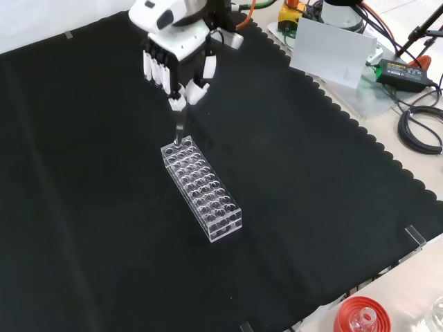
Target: Put the test tube back in the rack.
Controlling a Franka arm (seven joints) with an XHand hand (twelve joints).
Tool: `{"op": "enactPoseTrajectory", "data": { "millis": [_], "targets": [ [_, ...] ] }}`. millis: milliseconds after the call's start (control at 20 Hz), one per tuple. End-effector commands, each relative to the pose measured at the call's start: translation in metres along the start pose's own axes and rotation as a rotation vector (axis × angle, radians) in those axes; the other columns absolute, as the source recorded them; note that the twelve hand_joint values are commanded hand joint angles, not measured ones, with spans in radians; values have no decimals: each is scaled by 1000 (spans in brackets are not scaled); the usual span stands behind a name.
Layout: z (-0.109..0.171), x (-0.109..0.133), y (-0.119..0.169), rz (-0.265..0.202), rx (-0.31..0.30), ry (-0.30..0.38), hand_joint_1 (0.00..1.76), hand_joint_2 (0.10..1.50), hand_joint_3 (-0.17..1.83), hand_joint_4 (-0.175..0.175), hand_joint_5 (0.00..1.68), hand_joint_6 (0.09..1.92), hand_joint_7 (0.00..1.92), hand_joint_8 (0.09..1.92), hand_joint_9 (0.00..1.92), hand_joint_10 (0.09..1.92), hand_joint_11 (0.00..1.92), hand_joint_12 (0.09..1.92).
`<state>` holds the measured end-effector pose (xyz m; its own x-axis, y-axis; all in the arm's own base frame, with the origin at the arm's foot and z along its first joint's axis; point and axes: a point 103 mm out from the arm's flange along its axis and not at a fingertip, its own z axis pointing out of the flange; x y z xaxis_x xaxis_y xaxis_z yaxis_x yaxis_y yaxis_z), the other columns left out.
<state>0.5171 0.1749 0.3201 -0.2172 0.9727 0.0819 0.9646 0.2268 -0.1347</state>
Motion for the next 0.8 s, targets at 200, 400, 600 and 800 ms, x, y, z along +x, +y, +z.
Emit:
{"op": "enactPoseTrajectory", "data": {
  "millis": [200, 400, 600, 800],
  "targets": [
    [20, 1, 4, -21, 48, -1, 1440, 632, 606, -175, 1351, 268, 1515, 439, 1288, 625, 1098, 1073],
    [25, 1, 5, -22, 59, 3, 1440, 633, 604, -175, 1352, 266, 1515, 439, 1288, 624, 1098, 1073],
    [30, 2, 7, -25, 65, 11, 1440, 634, 603, -175, 1353, 264, 1515, 439, 1288, 623, 1098, 1073],
    [35, 1, 8, -24, 72, 15, 1440, 634, 602, -175, 1354, 262, 1515, 439, 1288, 622, 1098, 1072]
  ]
}}
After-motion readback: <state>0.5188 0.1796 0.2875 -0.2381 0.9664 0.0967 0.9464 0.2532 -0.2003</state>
